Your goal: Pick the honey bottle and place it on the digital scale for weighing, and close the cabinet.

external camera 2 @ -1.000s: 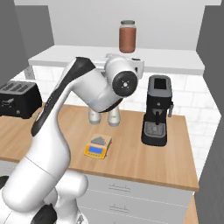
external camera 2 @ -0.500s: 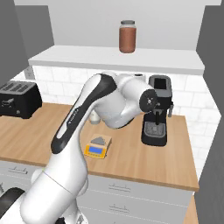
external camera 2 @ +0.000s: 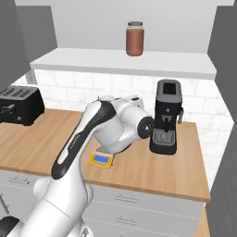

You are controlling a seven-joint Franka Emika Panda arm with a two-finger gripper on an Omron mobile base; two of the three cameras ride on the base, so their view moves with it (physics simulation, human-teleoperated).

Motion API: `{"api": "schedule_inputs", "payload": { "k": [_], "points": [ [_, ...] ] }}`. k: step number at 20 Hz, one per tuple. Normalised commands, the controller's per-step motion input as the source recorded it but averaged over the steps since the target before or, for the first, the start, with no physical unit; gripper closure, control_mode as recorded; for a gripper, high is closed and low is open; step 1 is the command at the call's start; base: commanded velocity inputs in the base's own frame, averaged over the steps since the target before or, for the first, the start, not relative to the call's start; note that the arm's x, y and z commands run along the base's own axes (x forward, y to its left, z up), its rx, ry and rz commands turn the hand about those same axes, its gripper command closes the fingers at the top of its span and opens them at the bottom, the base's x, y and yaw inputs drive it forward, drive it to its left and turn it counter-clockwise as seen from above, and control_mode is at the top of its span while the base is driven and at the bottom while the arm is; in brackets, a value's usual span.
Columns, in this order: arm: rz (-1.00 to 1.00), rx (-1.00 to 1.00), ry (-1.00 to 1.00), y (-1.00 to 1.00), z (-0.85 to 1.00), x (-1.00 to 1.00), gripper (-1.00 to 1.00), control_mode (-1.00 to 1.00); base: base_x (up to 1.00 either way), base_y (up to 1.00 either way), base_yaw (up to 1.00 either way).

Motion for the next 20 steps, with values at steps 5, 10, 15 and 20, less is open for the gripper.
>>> {"api": "schedule_inputs", "payload": {
  "k": [5, 10, 15, 20],
  "points": [
    [0.01, 0.02, -0.09, 0.05, -0.56, 0.04, 1.0, -1.0, 0.0, 0.0, 0.0],
    [0.03, 0.03, -0.04, 0.0, -0.44, 0.12, 1.0, -1.0, 0.0, 0.0, 0.0],
    [0.07, 0.0, 0.0, 0.04, -0.32, 0.01, 1.0, -1.0, 0.0, 0.0, 0.0],
    [0.11, 0.0, 0.02, 0.1, -0.43, 0.01, 1.0, -1.0, 0.0, 0.0, 0.0]
  ]
}}
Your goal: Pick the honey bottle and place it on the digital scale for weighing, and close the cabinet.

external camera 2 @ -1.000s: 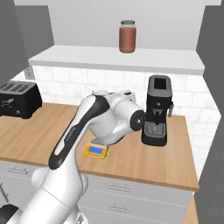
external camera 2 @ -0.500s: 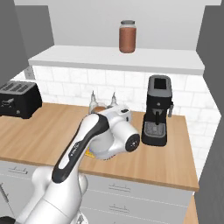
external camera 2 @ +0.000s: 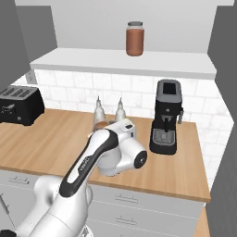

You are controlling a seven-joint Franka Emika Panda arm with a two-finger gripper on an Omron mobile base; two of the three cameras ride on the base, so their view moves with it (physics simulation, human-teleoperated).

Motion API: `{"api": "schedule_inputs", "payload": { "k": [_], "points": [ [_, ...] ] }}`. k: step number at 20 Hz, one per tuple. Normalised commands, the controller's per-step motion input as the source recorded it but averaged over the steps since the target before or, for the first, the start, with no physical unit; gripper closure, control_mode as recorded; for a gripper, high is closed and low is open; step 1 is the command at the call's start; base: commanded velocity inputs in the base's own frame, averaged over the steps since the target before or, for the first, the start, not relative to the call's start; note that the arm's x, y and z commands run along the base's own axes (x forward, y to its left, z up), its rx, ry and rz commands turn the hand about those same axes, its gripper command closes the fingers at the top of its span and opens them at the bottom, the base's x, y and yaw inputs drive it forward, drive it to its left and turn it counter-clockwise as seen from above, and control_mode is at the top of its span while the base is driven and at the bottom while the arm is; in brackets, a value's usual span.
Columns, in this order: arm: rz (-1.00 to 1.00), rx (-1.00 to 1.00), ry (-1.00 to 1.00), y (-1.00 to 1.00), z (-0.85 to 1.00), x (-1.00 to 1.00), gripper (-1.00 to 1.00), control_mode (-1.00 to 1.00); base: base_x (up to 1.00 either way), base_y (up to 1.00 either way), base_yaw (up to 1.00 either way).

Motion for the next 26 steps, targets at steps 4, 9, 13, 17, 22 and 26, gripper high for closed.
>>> {"api": "schedule_inputs", "payload": {
  "k": [4, 9, 13, 17, 22, 26],
  "points": [
    [0.17, 0.0, 0.0, 0.09, -0.5, 0.01, 1.0, -1.0, 0.0, 0.0, 0.0],
    [0.08, 0.0, 0.0, 0.22, -0.51, 0.42, 1.0, -1.0, 0.0, 0.0, 0.0],
    [0.03, 0.0, 0.0, 0.15, -0.36, 0.49, 1.0, -1.0, 0.0, 0.0, 0.0],
    [0.01, 0.0, 0.0, 0.0, -0.25, 0.46, 1.0, -1.0, 0.0, 0.0, 0.0],
    [0.03, 0.0, 0.01, -0.02, -0.07, 0.24, 1.0, -1.0, 0.0, 0.0, 0.0],
    [0.02, 0.0, 0.09, 0.0, -0.03, 0.07, 1.0, -1.0, 0.0, 0.0, 0.0]
  ]
}}
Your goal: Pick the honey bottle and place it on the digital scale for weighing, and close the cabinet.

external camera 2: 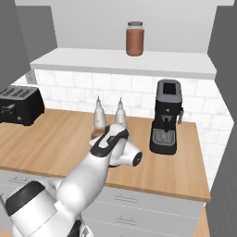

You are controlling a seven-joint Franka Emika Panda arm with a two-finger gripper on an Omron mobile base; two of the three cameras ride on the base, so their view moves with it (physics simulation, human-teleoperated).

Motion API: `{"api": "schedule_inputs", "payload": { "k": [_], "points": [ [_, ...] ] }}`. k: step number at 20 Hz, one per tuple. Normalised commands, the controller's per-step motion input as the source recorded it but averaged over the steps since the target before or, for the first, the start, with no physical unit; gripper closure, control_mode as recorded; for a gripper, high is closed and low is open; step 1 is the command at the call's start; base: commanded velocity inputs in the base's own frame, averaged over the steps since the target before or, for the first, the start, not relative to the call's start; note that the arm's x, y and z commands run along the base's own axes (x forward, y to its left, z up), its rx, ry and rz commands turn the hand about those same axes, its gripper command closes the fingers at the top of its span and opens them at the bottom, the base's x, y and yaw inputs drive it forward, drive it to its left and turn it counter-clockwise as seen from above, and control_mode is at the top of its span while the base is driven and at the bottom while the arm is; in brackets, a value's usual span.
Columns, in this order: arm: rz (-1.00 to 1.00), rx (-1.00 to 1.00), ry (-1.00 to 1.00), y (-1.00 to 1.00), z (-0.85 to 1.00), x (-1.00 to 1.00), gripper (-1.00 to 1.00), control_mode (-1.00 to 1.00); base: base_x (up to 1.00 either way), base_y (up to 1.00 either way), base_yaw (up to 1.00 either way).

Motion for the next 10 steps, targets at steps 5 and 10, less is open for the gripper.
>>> {"api": "schedule_inputs", "payload": {
  "k": [5, 10],
  "points": [
    [0.03, 0.0, 0.03, -0.03, -0.18, 0.13, 1.0, -1.0, 0.0, 0.0, 0.0],
    [0.03, 0.0, -0.01, -0.07, -0.11, 0.06, 1.0, -1.0, 0.0, 0.0, 0.0]
  ]
}}
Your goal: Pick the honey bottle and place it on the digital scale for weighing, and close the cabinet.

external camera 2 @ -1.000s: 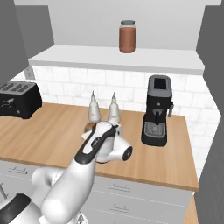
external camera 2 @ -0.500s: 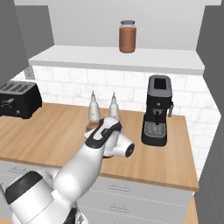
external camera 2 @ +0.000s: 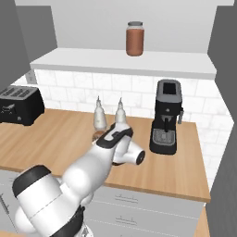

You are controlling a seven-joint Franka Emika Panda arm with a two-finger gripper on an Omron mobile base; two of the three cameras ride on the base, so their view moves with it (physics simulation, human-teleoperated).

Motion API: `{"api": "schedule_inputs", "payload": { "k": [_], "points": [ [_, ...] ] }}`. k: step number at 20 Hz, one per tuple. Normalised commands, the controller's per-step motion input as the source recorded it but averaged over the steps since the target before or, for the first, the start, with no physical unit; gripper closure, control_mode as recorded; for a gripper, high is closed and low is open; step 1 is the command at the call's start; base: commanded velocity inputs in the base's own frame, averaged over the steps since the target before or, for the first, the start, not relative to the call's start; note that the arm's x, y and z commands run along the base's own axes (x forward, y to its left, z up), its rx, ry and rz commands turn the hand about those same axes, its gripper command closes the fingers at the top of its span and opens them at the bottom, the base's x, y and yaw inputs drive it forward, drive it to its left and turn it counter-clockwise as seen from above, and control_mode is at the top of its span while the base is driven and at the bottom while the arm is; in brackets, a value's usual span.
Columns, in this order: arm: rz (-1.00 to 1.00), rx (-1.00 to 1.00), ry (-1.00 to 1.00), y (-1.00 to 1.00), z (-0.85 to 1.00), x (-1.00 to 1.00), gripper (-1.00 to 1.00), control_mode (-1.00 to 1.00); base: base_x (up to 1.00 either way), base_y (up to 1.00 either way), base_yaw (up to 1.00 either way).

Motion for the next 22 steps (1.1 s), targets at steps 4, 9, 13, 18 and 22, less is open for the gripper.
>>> {"api": "schedule_inputs", "payload": {
  "k": [4, 9, 13, 18, 22],
  "points": [
    [0.03, 0.0, -0.02, -0.1, -0.09, 0.17, 1.0, -1.0, 0.0, 0.0, 0.0],
    [0.03, 0.0, 0.0, -0.2, 0.0, 0.14, 1.0, -1.0, 0.0, 0.0, 0.0],
    [0.01, 0.0, 0.0, -0.14, 0.0, -0.03, 1.0, -1.0, 0.0, 0.0, 0.0],
    [0.0, -0.02, 0.0, 0.06, -0.06, -0.15, 1.0, -1.0, 0.0, 0.0, 0.0],
    [0.0, -0.02, 0.0, 0.15, -0.12, -0.19, 1.0, -1.0, 0.0, 0.0, 0.0]
  ]
}}
